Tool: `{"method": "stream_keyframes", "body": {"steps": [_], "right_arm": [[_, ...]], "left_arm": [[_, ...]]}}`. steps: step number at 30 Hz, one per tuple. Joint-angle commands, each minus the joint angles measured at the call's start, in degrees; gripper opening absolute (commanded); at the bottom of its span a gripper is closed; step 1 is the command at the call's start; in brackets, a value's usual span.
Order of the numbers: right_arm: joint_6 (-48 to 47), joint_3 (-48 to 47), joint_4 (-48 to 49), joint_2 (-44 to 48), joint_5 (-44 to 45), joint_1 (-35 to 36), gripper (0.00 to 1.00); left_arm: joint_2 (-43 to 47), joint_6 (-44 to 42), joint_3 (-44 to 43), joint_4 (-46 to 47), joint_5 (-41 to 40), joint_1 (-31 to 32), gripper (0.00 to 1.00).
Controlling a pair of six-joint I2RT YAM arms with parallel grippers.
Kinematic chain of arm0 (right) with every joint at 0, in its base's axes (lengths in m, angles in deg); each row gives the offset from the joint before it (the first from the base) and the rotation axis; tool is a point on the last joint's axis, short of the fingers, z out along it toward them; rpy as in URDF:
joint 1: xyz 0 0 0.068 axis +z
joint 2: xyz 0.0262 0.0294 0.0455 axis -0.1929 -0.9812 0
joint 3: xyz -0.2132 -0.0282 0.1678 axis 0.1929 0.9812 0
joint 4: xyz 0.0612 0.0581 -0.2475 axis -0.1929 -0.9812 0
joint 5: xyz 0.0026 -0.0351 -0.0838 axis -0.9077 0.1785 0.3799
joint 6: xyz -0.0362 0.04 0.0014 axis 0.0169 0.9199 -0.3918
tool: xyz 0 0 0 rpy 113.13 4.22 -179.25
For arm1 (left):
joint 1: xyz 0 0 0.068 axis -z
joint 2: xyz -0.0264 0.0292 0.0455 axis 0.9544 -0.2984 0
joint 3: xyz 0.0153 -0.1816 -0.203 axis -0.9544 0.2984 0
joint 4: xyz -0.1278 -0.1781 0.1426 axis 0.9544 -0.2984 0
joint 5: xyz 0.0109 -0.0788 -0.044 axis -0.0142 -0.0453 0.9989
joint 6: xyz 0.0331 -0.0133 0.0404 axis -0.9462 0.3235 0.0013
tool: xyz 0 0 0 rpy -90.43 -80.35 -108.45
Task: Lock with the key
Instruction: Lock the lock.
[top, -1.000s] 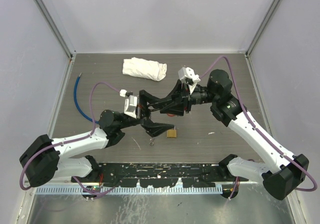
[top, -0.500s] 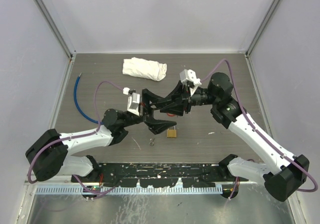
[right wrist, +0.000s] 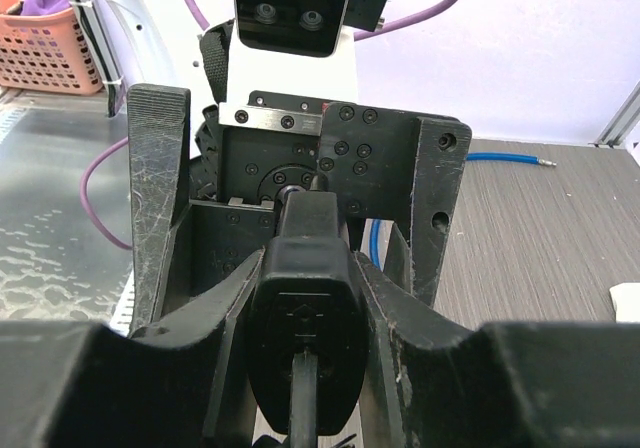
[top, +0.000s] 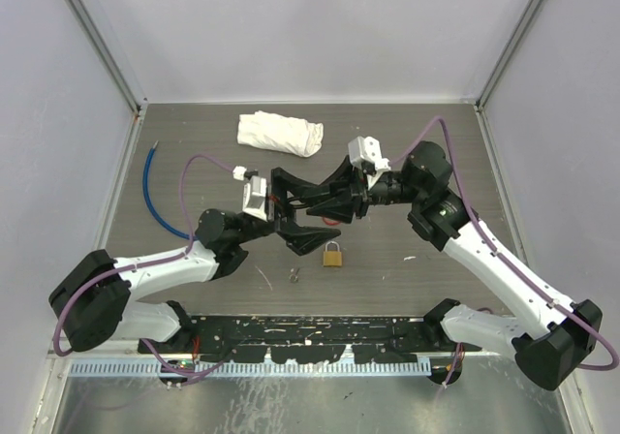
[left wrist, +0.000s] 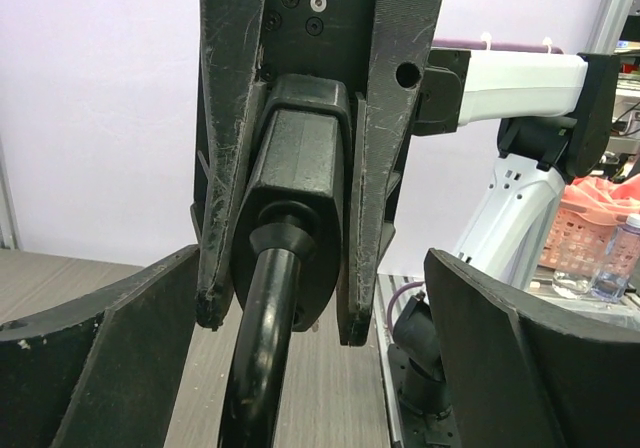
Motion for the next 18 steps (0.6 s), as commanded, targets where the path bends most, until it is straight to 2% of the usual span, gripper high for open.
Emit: {"method": "stream_keyframes", "body": {"steps": [1,18], "right_arm": [[0.28,1.12,-5.01,-6.45,-1.02,5.82,0.01],[4.62,2.36,-1.91,-9.54,-3.09,6.72,0.01]], "left_arm": [[-0.78,0.73,-7.53,0.47,3.31,2.82,0.91],[-1.13,1.21,-9.25,-0.51,3.85,2.87,0.88]]}}
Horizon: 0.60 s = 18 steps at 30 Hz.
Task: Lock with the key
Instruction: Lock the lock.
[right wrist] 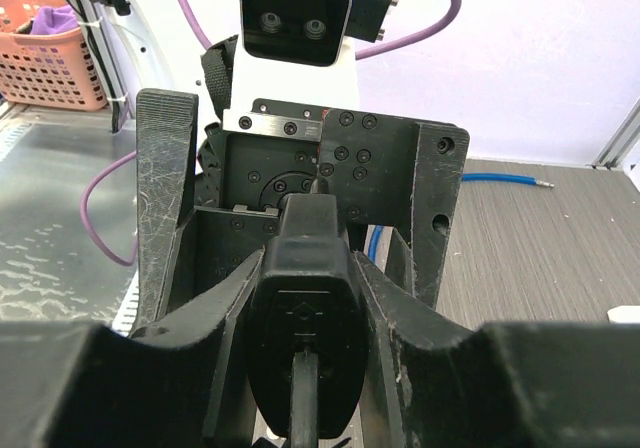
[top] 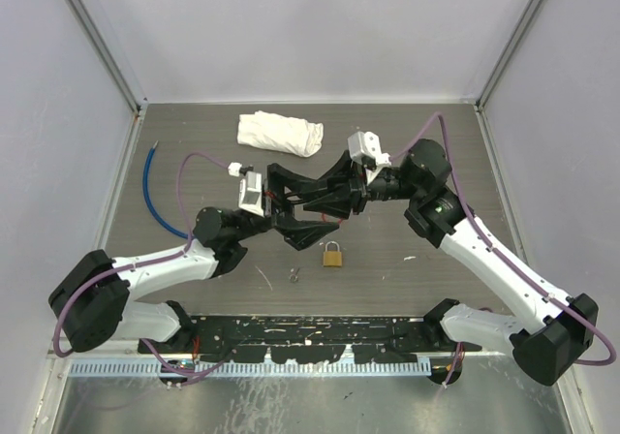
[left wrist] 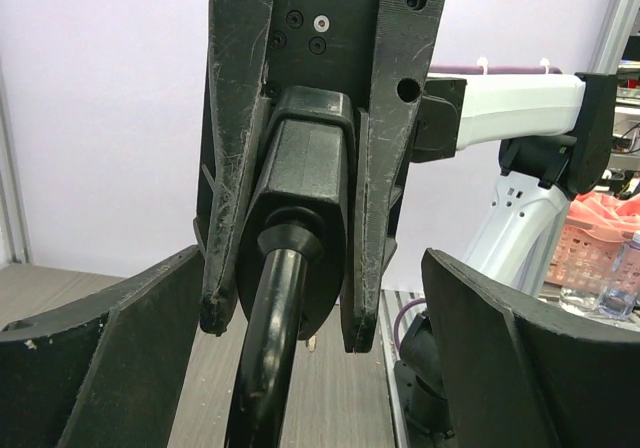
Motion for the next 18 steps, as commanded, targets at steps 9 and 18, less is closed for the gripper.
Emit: {"method": "stream_keyframes", "body": {"steps": [9,18], "right_arm": [[1.02,1.68,-8.57,-8.80,-3.16,7.18,0.01],[0.76,0.69,-9.94,-9.87,-4.06,7.66,0.01]], "left_arm": [[-1.71,0.38,-10.69,-5.73,6.97,3.88,0.88],[-3.10,1.24,-12.42,-7.58,8.16,3.82,0.88]]}}
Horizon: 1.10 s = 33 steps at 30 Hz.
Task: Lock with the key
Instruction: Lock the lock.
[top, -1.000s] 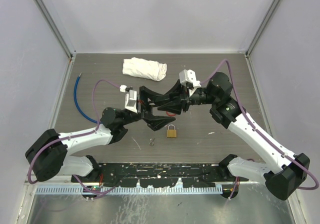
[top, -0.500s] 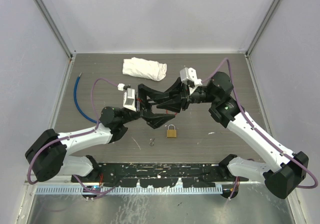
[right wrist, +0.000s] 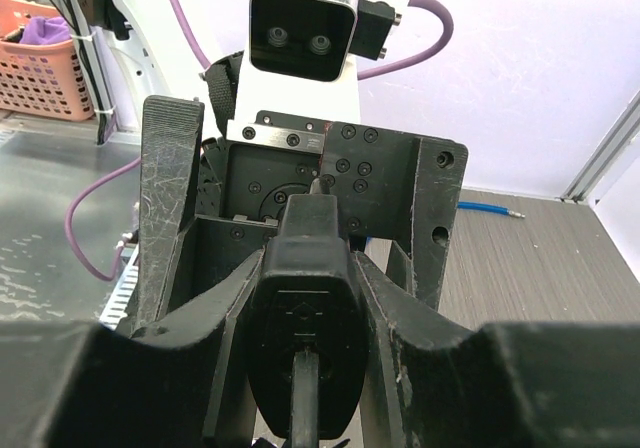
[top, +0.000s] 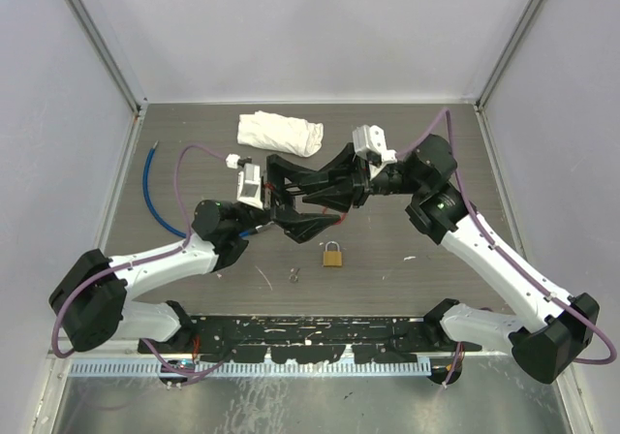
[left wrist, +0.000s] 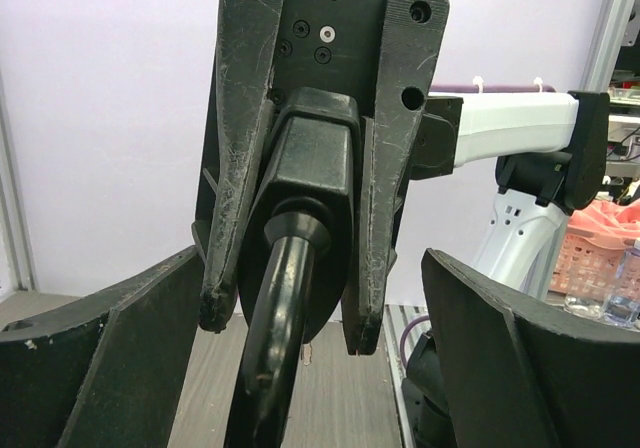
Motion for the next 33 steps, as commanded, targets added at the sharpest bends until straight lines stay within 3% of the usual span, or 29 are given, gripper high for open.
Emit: {"method": "stream_keyframes", "body": {"steps": [1,33], "right_arm": [[0.98,3.23,-11.96,-9.22,-4.05,7.77,0.01],[-6.19,-3.70,-26.16,-15.97,-4.07,11.74,0.01]], "left_arm": [[-2.88,0.90,-8.52,-6.24,7.03,4.64,0.88],[-3.05,-0.89,-13.26,-18.55,10.12,4.38,0.93]]}}
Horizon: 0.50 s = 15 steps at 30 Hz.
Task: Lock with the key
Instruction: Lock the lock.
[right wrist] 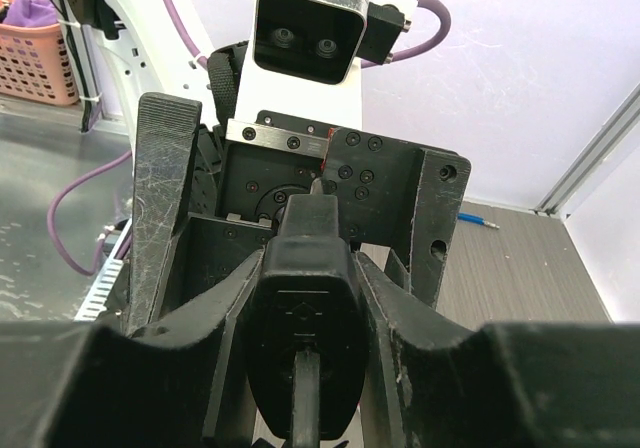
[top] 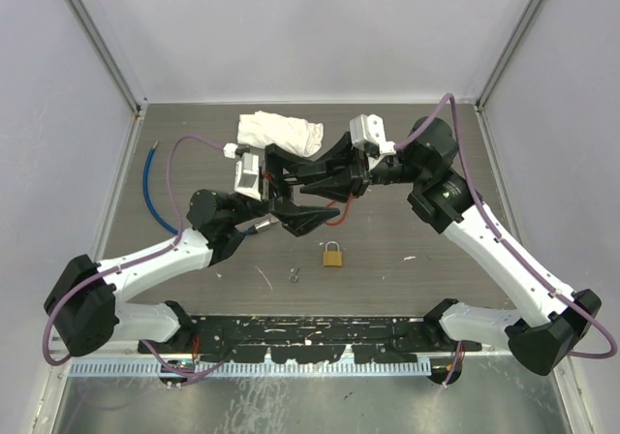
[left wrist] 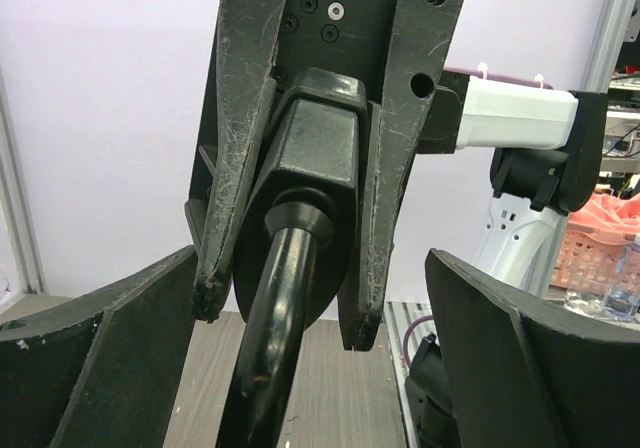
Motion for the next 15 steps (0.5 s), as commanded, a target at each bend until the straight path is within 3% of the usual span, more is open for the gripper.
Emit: {"method": "stream_keyframes", "body": {"steps": [1,15], "right_arm": [[0.85,4.90,-16.19,-13.19,-4.08,10.89,0.01],[2.73,2.73,-17.05,-15.89,-6.72,11.19,0.01]], "left_arm": [[-4.00,-0.46,-9.07,-11.03,7.80,5.45,0.93],[-6.29,1.13,-11.04,-12.29,9.80,5.37,0.93]]}}
